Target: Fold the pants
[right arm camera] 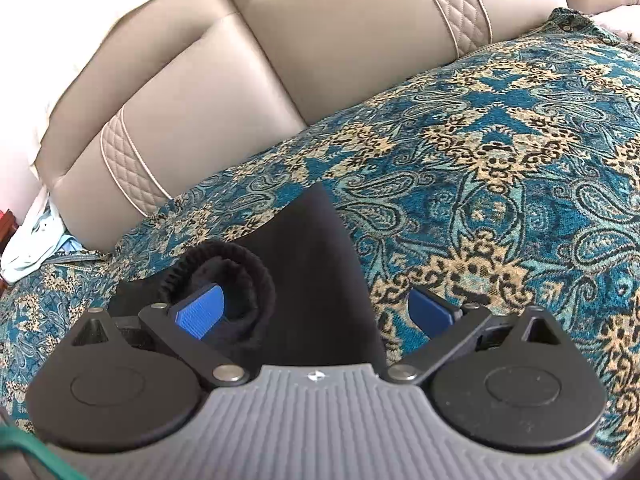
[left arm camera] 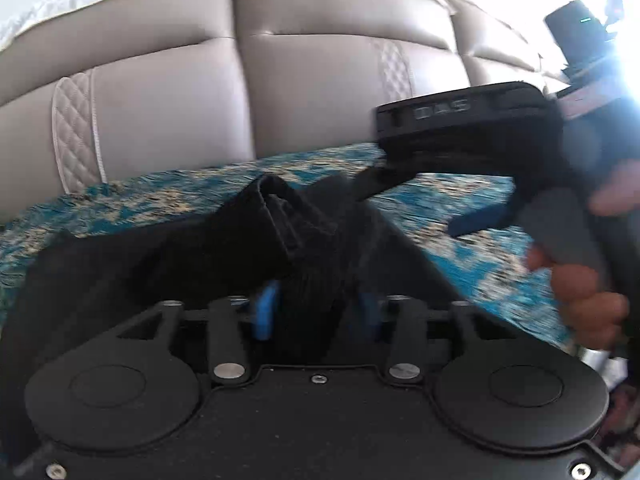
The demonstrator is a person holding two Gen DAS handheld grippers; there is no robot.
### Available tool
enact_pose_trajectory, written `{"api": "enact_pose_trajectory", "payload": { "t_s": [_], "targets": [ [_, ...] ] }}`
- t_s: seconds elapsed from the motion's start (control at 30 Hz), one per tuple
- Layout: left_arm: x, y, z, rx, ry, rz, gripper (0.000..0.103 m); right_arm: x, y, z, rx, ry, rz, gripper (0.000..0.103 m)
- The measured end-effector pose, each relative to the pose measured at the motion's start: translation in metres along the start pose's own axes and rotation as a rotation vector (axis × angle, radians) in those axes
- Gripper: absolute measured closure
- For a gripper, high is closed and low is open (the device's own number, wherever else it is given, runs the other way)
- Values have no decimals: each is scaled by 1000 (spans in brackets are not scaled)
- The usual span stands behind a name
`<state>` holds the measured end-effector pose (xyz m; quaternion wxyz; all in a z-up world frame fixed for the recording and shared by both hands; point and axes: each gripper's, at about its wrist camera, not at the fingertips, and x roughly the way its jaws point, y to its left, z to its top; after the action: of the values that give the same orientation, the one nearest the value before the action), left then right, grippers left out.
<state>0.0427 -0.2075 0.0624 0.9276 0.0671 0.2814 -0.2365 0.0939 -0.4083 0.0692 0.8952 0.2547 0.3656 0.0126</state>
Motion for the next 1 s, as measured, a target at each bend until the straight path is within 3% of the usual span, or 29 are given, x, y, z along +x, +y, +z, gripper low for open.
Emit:
{"api": "enact_pose_trajectory", "payload": {
  "t_s": [0.07,0.1,0.23,0.33,0.43,0.5,0.53,0.63,0.8,1.0],
  "targets": [
    [-17,-3,-5,13,-26,-11,27,-1,5,-4,-18,-8,-24,0],
    [-27,-1,-6,22,-41,-8,22,-1,8,-5,-33,-12,-38,0],
    [-60,14,-8,47,-92,-32,18,-2,28,-14,-129,-58,-70,0],
    [-77,42,-4,20,-98,-6,18,3,47,-22,-230,-102,-77,0],
    [-84,79,6,-37,-99,59,32,13,65,-28,-347,-117,-87,0],
    [-76,102,12,-49,-81,166,60,22,76,-31,-407,-113,-95,0],
    [-69,111,15,-52,-70,207,63,26,80,-32,-426,-110,-97,0],
    [-45,144,18,-85,-24,278,66,36,84,-30,-424,-98,-80,0],
    [-7,181,12,-157,51,289,70,50,84,-26,-380,-85,-82,0],
    [14,196,2,-188,62,267,70,62,90,-28,-400,-89,-101,0]
  ]
}}
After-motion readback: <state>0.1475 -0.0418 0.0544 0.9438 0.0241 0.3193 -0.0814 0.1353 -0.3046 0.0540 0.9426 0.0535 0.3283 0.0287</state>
